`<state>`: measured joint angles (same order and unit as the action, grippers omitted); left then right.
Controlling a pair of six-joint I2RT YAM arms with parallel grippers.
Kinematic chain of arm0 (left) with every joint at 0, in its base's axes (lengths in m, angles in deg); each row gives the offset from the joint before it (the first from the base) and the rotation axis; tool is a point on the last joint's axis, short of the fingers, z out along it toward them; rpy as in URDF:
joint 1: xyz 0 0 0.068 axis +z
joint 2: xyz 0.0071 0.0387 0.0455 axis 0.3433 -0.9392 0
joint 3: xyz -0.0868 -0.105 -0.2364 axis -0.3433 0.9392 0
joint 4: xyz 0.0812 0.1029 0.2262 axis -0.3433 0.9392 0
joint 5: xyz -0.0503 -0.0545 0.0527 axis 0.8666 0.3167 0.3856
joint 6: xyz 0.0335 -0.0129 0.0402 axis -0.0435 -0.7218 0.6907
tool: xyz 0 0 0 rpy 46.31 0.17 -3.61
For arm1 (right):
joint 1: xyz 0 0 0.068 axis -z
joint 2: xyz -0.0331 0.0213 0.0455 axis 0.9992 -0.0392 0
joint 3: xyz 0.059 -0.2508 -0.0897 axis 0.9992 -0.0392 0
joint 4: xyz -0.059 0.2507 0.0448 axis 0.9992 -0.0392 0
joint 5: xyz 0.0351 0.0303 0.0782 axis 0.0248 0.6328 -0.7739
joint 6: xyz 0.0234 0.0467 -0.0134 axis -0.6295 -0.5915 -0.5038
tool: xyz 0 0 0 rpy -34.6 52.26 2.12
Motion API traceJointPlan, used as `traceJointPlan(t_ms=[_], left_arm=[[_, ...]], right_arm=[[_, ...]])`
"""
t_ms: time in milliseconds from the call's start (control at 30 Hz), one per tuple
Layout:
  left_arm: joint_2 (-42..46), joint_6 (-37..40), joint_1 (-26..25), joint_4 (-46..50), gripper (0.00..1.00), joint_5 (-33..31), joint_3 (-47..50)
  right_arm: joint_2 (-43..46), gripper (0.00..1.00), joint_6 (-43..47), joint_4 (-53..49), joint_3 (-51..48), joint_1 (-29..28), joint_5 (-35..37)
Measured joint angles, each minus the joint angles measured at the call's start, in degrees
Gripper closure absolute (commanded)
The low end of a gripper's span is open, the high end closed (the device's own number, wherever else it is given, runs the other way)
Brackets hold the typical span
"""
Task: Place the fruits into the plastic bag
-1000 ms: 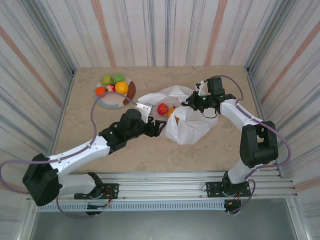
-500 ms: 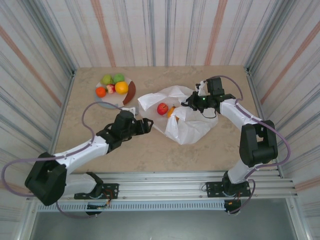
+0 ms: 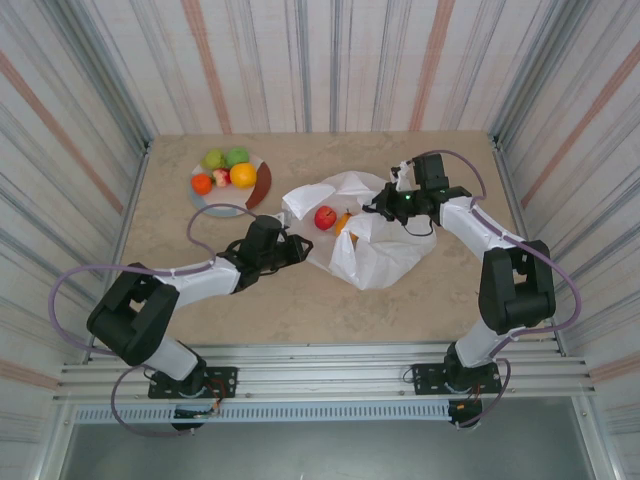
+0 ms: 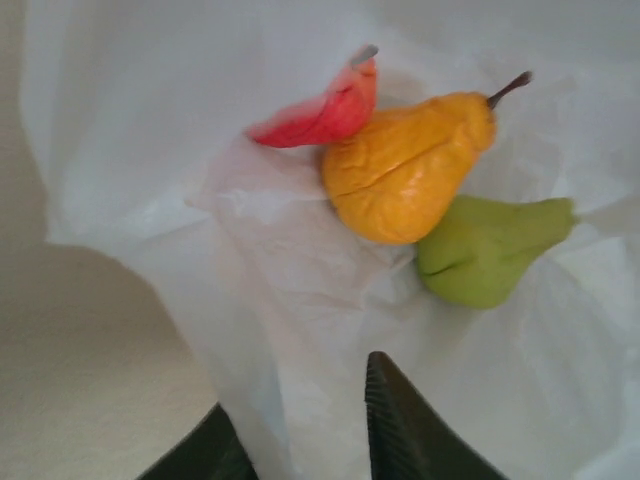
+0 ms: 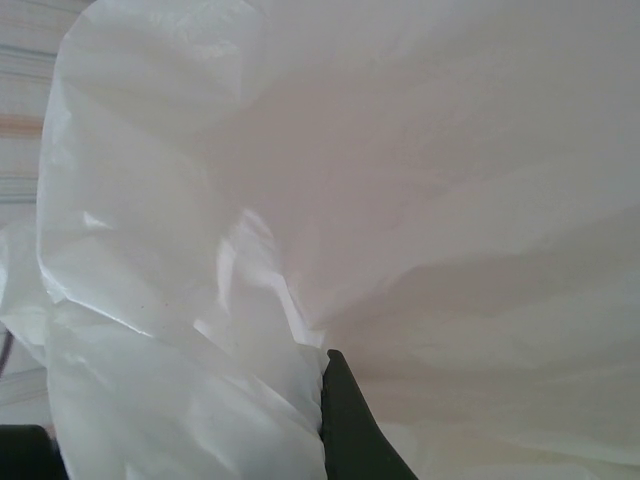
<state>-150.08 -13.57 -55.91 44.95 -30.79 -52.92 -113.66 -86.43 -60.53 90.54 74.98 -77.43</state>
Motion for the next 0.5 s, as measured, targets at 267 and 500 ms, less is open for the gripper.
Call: traceJointPlan(t_ms=[267, 500], left_arm=[[8.1, 1.9, -3.9, 0.0, 0.93, 5.7, -2.1], [11.8, 3.5, -5.8, -1.0, 0.91, 9.2, -7.6]], right_arm=[[1.7, 1.0, 9.9, -13.2, 9.6, 0.0, 8.8], [8.7, 1.0, 16.1, -21.4, 13.9, 0.0, 18.9]])
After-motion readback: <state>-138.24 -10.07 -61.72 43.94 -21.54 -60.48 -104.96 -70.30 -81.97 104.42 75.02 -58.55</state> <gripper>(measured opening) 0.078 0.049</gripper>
